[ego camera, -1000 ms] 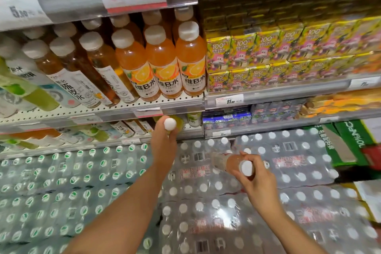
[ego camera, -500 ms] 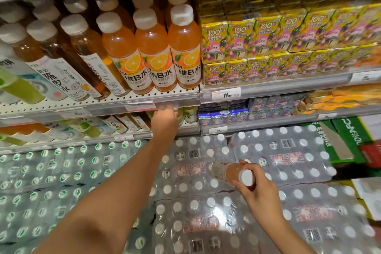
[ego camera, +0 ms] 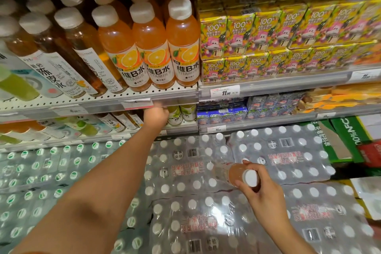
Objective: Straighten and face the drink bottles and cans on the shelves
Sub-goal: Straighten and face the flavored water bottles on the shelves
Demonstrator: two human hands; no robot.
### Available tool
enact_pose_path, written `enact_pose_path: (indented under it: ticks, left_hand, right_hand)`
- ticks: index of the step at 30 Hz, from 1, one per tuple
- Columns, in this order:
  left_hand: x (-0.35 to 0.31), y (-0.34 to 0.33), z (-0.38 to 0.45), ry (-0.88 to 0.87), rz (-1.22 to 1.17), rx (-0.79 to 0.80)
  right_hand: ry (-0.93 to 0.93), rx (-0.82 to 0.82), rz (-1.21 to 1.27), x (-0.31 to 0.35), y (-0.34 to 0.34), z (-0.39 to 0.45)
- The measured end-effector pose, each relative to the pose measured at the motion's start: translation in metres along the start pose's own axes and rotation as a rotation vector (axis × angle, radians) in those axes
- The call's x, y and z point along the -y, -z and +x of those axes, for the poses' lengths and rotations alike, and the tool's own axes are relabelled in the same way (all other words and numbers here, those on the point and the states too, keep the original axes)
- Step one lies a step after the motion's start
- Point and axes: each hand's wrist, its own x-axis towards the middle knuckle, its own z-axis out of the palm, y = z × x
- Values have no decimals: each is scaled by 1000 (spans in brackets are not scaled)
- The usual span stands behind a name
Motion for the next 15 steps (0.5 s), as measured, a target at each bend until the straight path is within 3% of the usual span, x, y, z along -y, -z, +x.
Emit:
enact_pose_path:
  ticks: [8, 15]
  left_hand:
    - [4, 2, -7, -134, 89, 19]
    - [14, 24, -76, -260, -164, -13]
  right_hand:
    - [-18, 7, -27, 12, -4, 1]
    - [50, 69, 9, 53, -2, 14]
